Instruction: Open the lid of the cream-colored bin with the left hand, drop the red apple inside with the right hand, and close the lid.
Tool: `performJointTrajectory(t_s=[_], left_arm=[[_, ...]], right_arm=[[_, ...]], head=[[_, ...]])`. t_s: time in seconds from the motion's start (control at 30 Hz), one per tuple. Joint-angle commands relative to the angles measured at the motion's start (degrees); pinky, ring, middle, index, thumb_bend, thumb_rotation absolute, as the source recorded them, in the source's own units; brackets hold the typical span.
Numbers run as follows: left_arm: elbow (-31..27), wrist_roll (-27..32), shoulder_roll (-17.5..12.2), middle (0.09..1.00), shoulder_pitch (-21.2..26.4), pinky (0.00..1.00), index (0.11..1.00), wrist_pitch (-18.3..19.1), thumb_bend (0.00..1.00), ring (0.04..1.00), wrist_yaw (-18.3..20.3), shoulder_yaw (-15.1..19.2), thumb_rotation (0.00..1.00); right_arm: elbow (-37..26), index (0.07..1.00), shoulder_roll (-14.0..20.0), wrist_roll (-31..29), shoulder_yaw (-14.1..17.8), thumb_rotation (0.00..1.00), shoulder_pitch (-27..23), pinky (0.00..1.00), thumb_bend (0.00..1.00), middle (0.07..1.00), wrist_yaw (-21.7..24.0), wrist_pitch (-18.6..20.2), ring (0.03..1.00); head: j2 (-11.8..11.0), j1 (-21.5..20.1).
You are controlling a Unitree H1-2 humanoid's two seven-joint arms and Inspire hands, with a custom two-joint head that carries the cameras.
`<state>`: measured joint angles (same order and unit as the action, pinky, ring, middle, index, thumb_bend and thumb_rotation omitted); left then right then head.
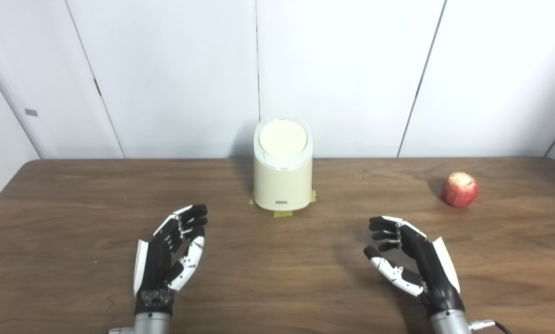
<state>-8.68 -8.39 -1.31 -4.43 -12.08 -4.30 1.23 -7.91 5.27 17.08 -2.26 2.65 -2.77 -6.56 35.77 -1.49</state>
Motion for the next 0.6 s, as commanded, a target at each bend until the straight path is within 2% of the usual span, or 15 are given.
performJointTrajectory(t_s=[0.0,0.17,0.2,0.23,0.3,0.33,0.4,0.57], left_arm=[[-1.0,0.1,-0.2,0.747,-1.5,0.65,0.722,-1.7,0.23,0.723,0.0,0.0,0.35],[-1.2,0.5,-0.7,0.756,-1.3,0.66,0.732,-0.3,0.23,0.734,0.7,-0.1,0.35],[-1.5,-0.2,-1.1,0.772,-1.3,0.68,0.748,0.5,0.25,0.754,1.1,-0.3,0.43],[-1.8,-2.0,-1.6,0.789,-1.2,0.70,0.765,1.6,0.29,0.775,1.4,-0.7,0.57],[-2.7,-5.0,-2.2,0.832,-0.9,0.76,0.815,3.7,0.54,0.829,1.7,-1.1,0.89],[-3.2,-6.0,-2.2,0.845,-0.6,0.78,0.829,4.8,0.61,0.842,1.8,-1.2,0.95],[-4.5,-7.0,-1.9,0.879,0.0,0.82,0.859,6.7,0.69,0.875,2.2,-1.1,0.99],[-6.7,-9.7,-2.2,0.930,3.4,0.85,0.913,11.5,0.69,0.923,3.1,-1.2,1.00]], right_arm=[[-1.3,0.689,0.3,0.0,0.1,0.33,-2.1,0.56,0.25,0.695,-0.6,-2.3,0.665],[-1.2,0.687,-0.2,0.1,0.0,0.34,-2.1,0.56,0.26,0.694,-0.7,-1.8,0.663],[-1.1,0.687,-0.3,0.3,-0.1,0.34,-2.2,0.56,0.25,0.695,-0.9,-1.9,0.664],[-1.0,0.687,-0.3,0.4,-0.1,0.33,-2.2,0.56,0.25,0.695,-0.9,-2.0,0.664],[-0.7,0.691,-0.3,0.5,0.0,0.34,-2.4,0.56,0.26,0.697,-1.1,-2.1,0.666],[-0.6,0.691,-0.3,0.4,0.0,0.34,-2.4,0.56,0.26,0.697,-1.1,-2.0,0.666],[-0.5,0.690,-0.4,0.4,0.0,0.35,-2.5,0.56,0.25,0.696,-1.2,-2.0,0.665],[0.4,0.688,-0.4,-0.3,0.1,0.34,-2.6,0.56,0.26,0.695,-1.3,-2.4,0.665]], head=[[0.0,-0.1],[-0.2,-0.1],[-0.2,-0.1],[-0.3,-0.1],[-0.4,0.0],[-0.4,-0.1],[-0.5,-0.1],[-0.8,0.1]])
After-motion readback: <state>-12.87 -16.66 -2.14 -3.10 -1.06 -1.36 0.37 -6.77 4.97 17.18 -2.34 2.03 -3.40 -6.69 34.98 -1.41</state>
